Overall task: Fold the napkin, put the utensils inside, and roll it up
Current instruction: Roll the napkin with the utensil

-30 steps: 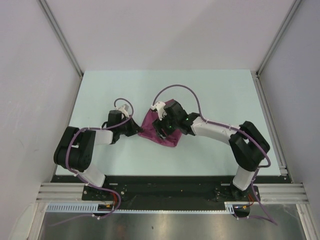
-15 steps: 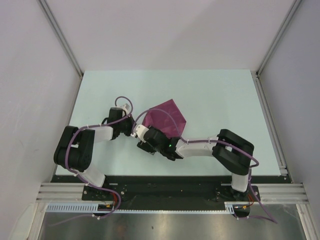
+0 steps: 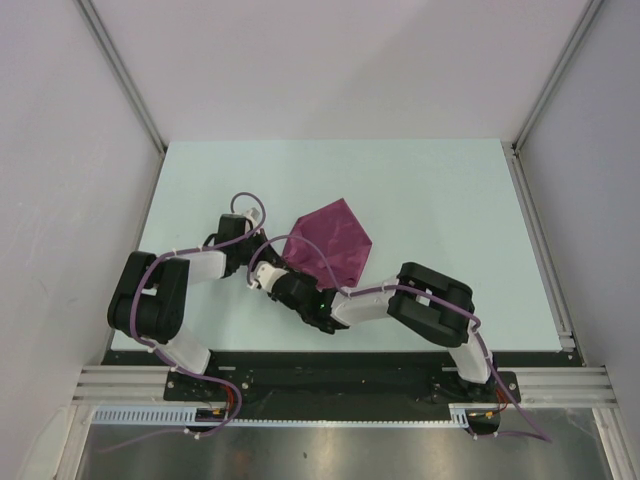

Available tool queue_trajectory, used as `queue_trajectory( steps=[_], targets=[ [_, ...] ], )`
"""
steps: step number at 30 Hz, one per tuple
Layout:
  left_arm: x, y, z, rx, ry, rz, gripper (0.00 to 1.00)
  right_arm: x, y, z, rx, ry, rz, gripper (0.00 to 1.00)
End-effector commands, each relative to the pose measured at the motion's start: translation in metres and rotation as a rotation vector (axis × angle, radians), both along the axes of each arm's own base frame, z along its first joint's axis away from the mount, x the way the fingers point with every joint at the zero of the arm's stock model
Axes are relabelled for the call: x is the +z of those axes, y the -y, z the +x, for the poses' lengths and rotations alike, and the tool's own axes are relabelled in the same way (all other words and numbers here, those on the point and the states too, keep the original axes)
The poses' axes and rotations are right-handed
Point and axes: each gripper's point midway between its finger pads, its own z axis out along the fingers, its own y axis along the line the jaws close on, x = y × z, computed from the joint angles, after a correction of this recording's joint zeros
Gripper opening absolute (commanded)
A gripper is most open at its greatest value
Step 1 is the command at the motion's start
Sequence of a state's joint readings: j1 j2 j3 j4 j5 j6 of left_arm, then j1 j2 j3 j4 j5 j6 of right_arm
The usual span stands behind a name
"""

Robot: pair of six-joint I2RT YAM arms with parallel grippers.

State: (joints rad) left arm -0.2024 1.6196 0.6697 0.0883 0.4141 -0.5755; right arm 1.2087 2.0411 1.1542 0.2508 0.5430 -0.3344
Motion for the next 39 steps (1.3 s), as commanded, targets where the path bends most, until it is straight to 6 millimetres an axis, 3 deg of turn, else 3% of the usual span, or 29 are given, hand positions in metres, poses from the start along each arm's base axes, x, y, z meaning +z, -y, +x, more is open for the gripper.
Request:
queue_trajectory(
  steps=[1, 22, 26, 32, 39],
  targets=[
    [0.001, 0.0, -0.011, -0.018, -0.043, 0.007, 0.0, -0.009, 0.013, 0.01, -0.075, 0.017, -0.039, 0.41],
    [0.011, -0.003, -0.006, -0.005, -0.013, 0.002, 0.0, -0.036, 0.092, 0.004, -0.233, -0.04, -0.144, 0.33],
    [0.013, -0.002, -0.006, -0.006, -0.012, -0.005, 0.0, -0.044, 0.097, 0.001, -0.228, -0.063, -0.161, 0.31],
    [0.02, 0.003, -0.003, -0.019, 0.013, -0.041, 0.0, -0.049, 0.085, -0.013, -0.118, -0.216, -0.145, 0.21],
    [0.045, 0.0, 0.011, 0.016, 0.1, -0.038, 0.36, -0.047, 0.074, -0.045, 0.002, -0.497, -0.098, 0.07]
  ],
)
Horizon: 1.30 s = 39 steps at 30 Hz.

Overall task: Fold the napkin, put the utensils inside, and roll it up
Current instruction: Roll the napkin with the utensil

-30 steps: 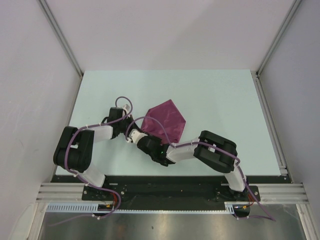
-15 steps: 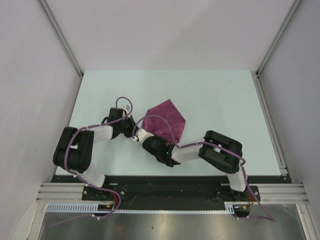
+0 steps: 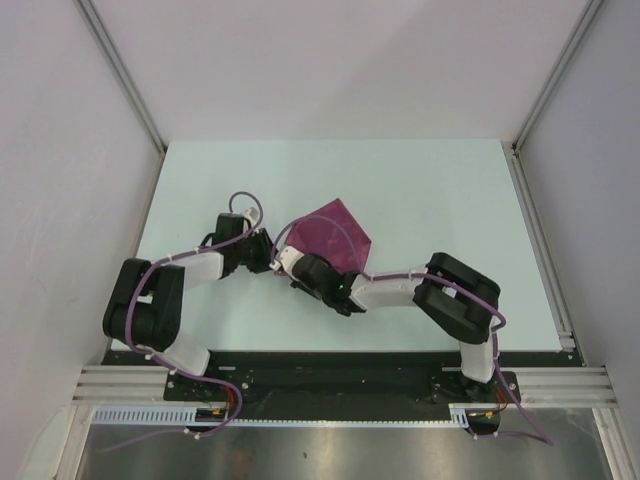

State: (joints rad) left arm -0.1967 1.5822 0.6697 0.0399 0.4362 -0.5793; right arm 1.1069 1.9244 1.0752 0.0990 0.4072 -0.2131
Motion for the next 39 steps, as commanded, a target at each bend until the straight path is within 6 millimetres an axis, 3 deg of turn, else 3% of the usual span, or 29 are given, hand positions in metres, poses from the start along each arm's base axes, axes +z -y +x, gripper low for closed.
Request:
queue_trajectory(
  steps=[1, 3, 6, 10, 11, 13, 14, 24, 33, 36, 39],
  targets=[
    [0.043, -0.005, 0.023, 0.046, 0.139, -0.002, 0.43, -0.04, 0.029, -0.055, 0.086, -0.356, -0.098, 0.06],
    [0.044, -0.013, 0.023, 0.073, 0.144, 0.033, 0.61, -0.038, 0.023, -0.06, 0.115, -0.435, -0.058, 0.04],
    [0.052, -0.029, 0.026, 0.144, 0.192, 0.096, 0.71, -0.031, 0.016, -0.073, 0.164, -0.542, -0.018, 0.01],
    [0.052, -0.049, 0.012, 0.221, 0.225, 0.164, 0.73, -0.02, 0.013, -0.078, 0.195, -0.663, 0.043, 0.0],
    [0.067, -0.049, 0.015, 0.232, 0.29, 0.146, 0.73, -0.017, 0.011, -0.082, 0.214, -0.699, 0.063, 0.0],
    [0.06, -0.049, 0.004, 0.221, 0.307, 0.136, 0.74, -0.013, 0.013, -0.076, 0.203, -0.722, 0.094, 0.0],
    [0.071, -0.046, 0.004, 0.208, 0.36, 0.118, 0.74, -0.011, 0.012, -0.077, 0.211, -0.746, 0.109, 0.0],
    [0.054, -0.018, -0.029, 0.061, 0.388, 0.058, 0.75, 0.002, 0.016, -0.072, 0.238, -0.955, 0.208, 0.0],
    [0.082, 0.012, -0.035, -0.097, 0.625, -0.003, 0.77, 0.007, 0.019, -0.066, 0.248, -1.168, 0.3, 0.0],
    [0.083, 0.022, -0.037, -0.166, 0.651, -0.03, 0.77, 0.005, 0.019, -0.063, 0.241, -1.201, 0.321, 0.0],
    [0.071, 0.026, -0.038, -0.201, 0.614, -0.021, 0.77, 0.003, 0.02, -0.06, 0.235, -1.245, 0.345, 0.0]
  ],
)
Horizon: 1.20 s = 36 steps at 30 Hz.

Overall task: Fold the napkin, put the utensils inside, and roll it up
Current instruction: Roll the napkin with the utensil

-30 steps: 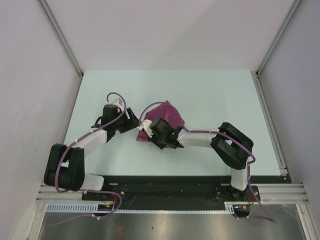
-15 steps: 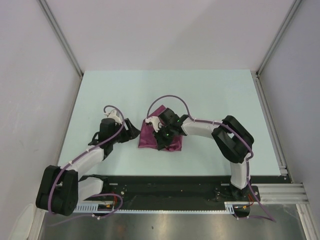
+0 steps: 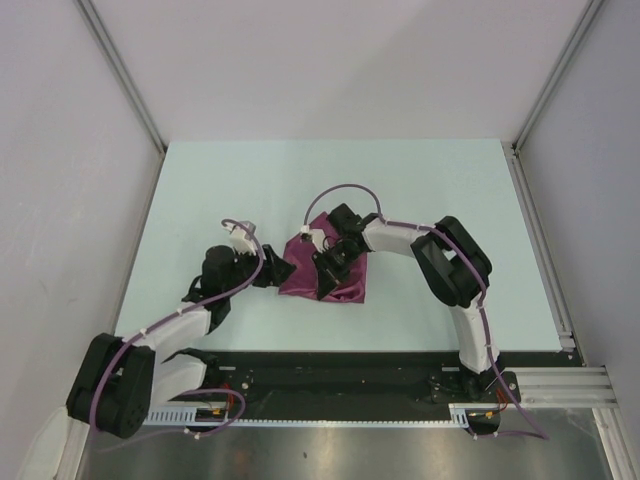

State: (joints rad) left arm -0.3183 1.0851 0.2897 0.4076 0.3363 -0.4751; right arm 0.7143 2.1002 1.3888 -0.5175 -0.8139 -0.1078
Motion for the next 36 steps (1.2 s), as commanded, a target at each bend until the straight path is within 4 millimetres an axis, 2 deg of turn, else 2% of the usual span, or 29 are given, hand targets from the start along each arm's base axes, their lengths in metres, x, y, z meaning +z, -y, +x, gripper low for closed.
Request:
queue_trajectory(
  steps=[1, 11, 15, 22, 29, 35, 36],
  targets=[
    [0.002, 0.018, -0.002, -0.132, 0.06, 0.005, 0.77, 0.002, 0.004, -0.009, 0.006, -0.142, 0.014, 0.0],
    [-0.02, 0.033, -0.01, -0.229, 0.01, 0.034, 0.77, -0.007, 0.006, 0.004, -0.021, -0.24, 0.034, 0.0],
    [-0.03, 0.027, -0.009, -0.191, -0.038, 0.073, 0.77, -0.011, 0.007, 0.008, -0.038, -0.265, 0.032, 0.0],
    [-0.029, 0.023, -0.013, -0.161, -0.027, 0.09, 0.78, -0.018, 0.01, 0.014, -0.07, -0.309, 0.021, 0.0],
    [-0.039, 0.024, -0.018, -0.163, -0.079, 0.114, 0.77, -0.025, 0.013, 0.019, -0.105, -0.344, 0.006, 0.0],
    [-0.045, 0.02, -0.014, -0.121, -0.101, 0.176, 0.71, -0.025, 0.012, 0.025, -0.122, -0.344, 0.007, 0.0],
    [-0.045, 0.02, -0.013, -0.117, -0.103, 0.184, 0.66, -0.025, 0.012, 0.026, -0.128, -0.346, 0.005, 0.0]
  ],
)
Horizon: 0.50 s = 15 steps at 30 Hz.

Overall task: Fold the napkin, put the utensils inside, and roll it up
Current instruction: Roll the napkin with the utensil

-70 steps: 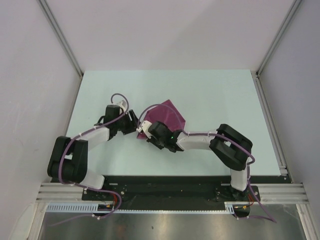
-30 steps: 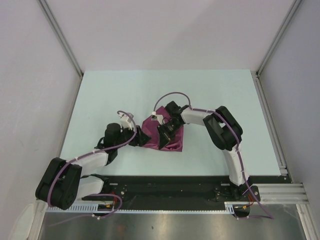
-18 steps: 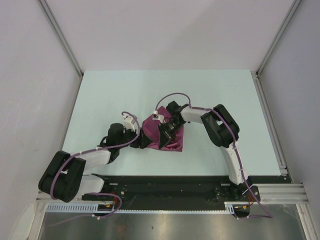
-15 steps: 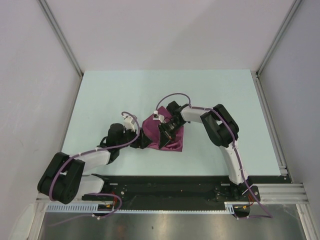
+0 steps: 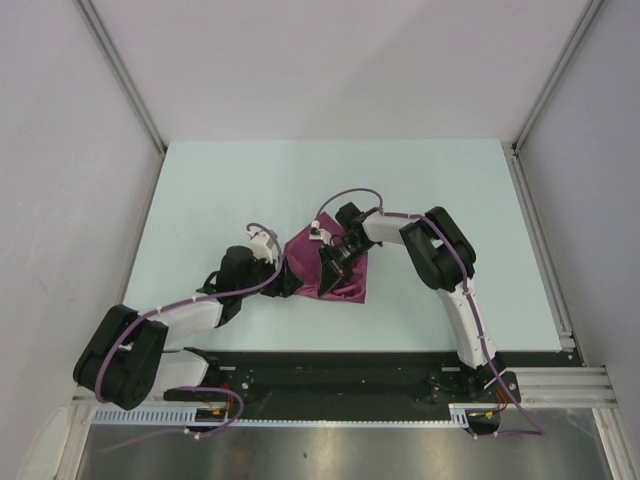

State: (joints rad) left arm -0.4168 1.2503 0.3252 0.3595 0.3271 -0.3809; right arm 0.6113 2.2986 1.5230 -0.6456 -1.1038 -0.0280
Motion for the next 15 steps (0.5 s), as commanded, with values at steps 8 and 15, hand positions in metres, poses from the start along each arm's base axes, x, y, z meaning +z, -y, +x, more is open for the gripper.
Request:
queue_trajectory(
  steps=[8, 15],
  targets=[
    [0.001, -0.024, 0.017, 0.161, 0.008, 0.158, 0.76, -0.026, 0.007, 0.021, -0.065, 0.016, -0.091, 0.0],
    [0.036, -0.038, 0.013, 0.253, 0.131, 0.083, 0.84, -0.033, 0.008, 0.024, -0.087, -0.018, -0.114, 0.0]
  ],
)
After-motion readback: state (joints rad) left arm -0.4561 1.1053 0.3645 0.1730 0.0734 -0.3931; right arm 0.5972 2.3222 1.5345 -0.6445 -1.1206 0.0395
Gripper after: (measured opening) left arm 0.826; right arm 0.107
